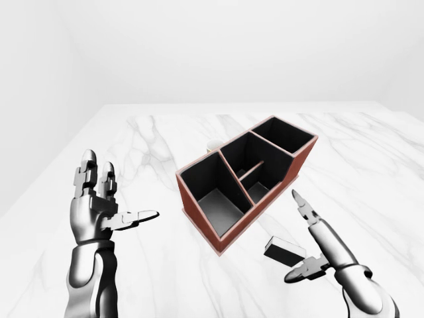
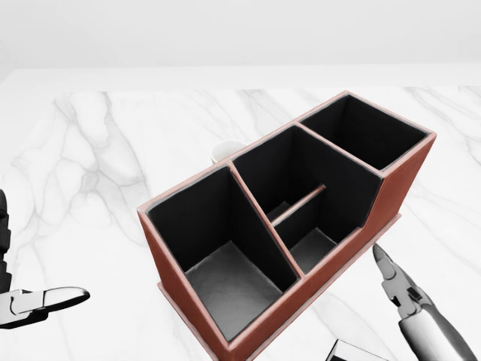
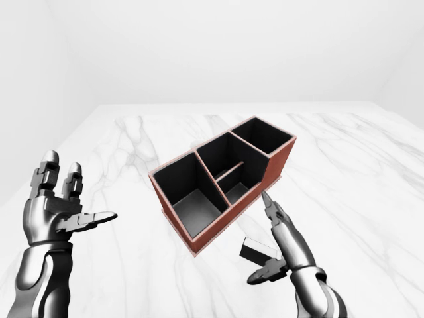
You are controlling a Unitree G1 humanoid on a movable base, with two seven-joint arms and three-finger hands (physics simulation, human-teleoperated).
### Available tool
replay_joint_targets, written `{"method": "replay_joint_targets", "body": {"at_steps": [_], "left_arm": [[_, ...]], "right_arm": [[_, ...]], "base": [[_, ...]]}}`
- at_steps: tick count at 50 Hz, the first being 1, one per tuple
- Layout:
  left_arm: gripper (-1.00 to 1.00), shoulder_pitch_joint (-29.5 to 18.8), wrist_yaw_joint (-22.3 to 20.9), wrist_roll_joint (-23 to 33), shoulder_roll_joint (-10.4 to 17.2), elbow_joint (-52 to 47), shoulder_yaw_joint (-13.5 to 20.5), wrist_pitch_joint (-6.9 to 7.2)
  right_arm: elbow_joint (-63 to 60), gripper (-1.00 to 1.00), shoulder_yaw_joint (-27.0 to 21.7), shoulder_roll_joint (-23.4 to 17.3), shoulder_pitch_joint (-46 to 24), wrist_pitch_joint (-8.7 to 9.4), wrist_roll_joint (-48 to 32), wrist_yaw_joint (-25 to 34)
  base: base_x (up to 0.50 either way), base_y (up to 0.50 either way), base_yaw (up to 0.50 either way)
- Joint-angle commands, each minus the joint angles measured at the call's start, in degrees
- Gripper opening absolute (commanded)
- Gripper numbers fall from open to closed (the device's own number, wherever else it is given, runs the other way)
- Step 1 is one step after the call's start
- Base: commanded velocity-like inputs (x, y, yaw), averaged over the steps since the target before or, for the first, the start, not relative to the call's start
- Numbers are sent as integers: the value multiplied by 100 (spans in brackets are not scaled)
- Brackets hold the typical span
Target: Pick up the book and place it in the left compartment of the caddy.
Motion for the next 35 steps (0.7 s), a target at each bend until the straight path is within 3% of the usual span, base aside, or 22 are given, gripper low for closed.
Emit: {"method": "replay_joint_targets", "body": {"at_steps": [1,35], "left_arm": [[100,-14,3,22,-1,38,-17,0],[100,-21,22,20,16,51,-4,0]], "right_arm": [[120,100,-116,-67,-138,0,-174,327],[1057,100,-310,-323,-338,0,-547,650]], "base": [[0,0,0],[0,0,0]]}}
